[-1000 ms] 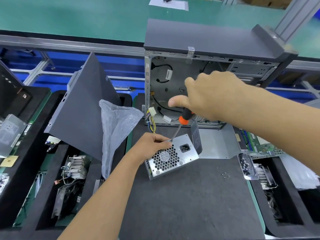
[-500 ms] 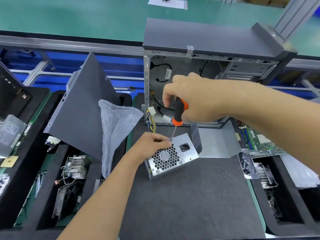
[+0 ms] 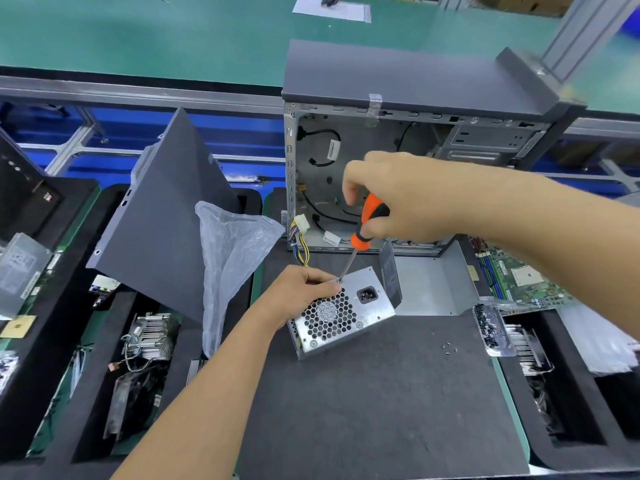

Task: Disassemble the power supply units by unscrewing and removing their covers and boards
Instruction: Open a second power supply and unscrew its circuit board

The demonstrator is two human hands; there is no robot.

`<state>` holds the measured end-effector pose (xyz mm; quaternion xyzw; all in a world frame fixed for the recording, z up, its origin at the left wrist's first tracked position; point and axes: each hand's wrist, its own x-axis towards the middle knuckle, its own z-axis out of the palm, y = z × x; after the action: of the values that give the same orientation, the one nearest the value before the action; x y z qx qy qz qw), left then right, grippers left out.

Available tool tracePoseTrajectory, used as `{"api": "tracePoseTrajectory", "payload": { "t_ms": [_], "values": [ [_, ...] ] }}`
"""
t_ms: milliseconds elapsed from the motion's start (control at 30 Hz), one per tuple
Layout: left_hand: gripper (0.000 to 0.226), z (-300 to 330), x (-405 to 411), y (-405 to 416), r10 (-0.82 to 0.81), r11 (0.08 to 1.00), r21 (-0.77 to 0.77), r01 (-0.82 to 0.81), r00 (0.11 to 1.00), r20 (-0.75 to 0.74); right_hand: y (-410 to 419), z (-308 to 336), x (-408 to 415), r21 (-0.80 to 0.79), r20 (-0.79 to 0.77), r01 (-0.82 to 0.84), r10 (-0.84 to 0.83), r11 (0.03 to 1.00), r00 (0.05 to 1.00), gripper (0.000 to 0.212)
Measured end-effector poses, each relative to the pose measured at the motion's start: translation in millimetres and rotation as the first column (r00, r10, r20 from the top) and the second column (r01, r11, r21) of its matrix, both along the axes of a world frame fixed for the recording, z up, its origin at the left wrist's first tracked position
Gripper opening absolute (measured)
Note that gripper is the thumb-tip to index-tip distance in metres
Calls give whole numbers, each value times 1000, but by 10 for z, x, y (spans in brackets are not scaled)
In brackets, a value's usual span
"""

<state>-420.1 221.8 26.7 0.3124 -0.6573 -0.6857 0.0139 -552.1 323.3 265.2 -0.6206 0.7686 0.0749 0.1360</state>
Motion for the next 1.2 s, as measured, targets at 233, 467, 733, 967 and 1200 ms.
{"api": "tracePoseTrajectory", "payload": {
  "t_ms": [233,467,733,967,1200],
  "values": [
    [15,35,17,7,-17,1000,2,17,1000,2,24,-8,67,53,-206,126,-113,991,972,60],
    [23,35,7,-20,-40,999,-8,40,999,13,86,-73,-7,-78,-284,84,-103,993,953,38],
    [9,59,14,-24,-59,998,-9,59,998,5,24,-13,103,-129,39,-79,85,989,996,44],
    [23,63,11,-17,-35,996,-85,31,998,-48,-33,30,204,-57,-450,-57,25,997,893,66],
    [16,156,-8,-48,-113,969,-227,99,992,-52,6,5,96,-46,6,-91,91,995,996,32]
  ]
}}
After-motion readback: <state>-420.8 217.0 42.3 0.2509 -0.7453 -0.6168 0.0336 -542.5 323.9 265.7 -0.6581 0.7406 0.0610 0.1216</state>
